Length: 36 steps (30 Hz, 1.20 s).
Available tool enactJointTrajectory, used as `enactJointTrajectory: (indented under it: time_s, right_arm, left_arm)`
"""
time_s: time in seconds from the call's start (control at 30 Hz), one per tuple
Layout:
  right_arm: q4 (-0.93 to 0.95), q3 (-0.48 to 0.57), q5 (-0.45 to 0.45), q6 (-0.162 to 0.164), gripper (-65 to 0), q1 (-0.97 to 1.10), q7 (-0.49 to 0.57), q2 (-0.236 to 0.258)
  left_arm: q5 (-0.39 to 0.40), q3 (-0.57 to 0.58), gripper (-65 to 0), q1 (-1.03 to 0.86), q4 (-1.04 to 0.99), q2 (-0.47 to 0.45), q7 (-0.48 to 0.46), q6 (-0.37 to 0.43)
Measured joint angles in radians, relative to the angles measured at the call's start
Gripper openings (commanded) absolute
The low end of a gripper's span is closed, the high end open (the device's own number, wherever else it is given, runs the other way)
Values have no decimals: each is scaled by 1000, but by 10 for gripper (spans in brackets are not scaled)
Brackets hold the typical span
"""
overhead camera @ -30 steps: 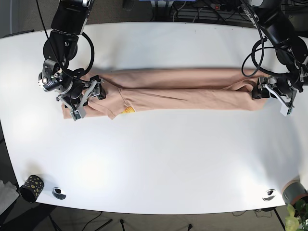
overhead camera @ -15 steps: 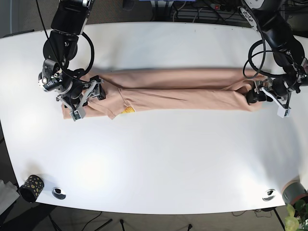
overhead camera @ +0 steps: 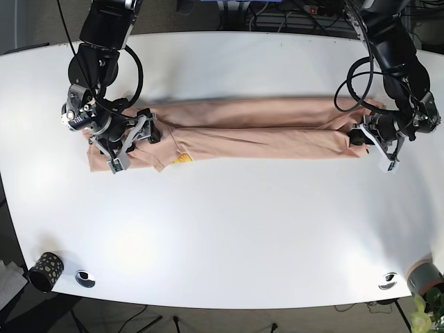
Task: Fold the T-shirt properly
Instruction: 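Release the strip end with the left gripper and move it toward the middle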
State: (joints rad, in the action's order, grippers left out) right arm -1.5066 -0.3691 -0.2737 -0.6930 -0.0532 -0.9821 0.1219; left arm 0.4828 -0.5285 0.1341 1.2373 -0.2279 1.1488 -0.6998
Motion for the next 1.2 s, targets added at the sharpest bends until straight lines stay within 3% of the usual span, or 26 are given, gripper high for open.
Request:
enactJointTrajectory:
  time_s: [0.47, 0.93, 1.2]
  right_arm:
    - [-1, 0, 1, 0, -220, 0, -2, -3]
    - [-1, 0, 0, 1, -220, 0, -2, -2]
    - [-1, 0, 1, 0, -220, -1, -3, -2]
  left_arm:
    - [-31, 65, -610, -31, 376, 152, 193, 3]
    - [-33, 256, -608, 41, 406, 370, 189, 5]
    - [-41, 401, -608, 46, 404, 377, 110, 127]
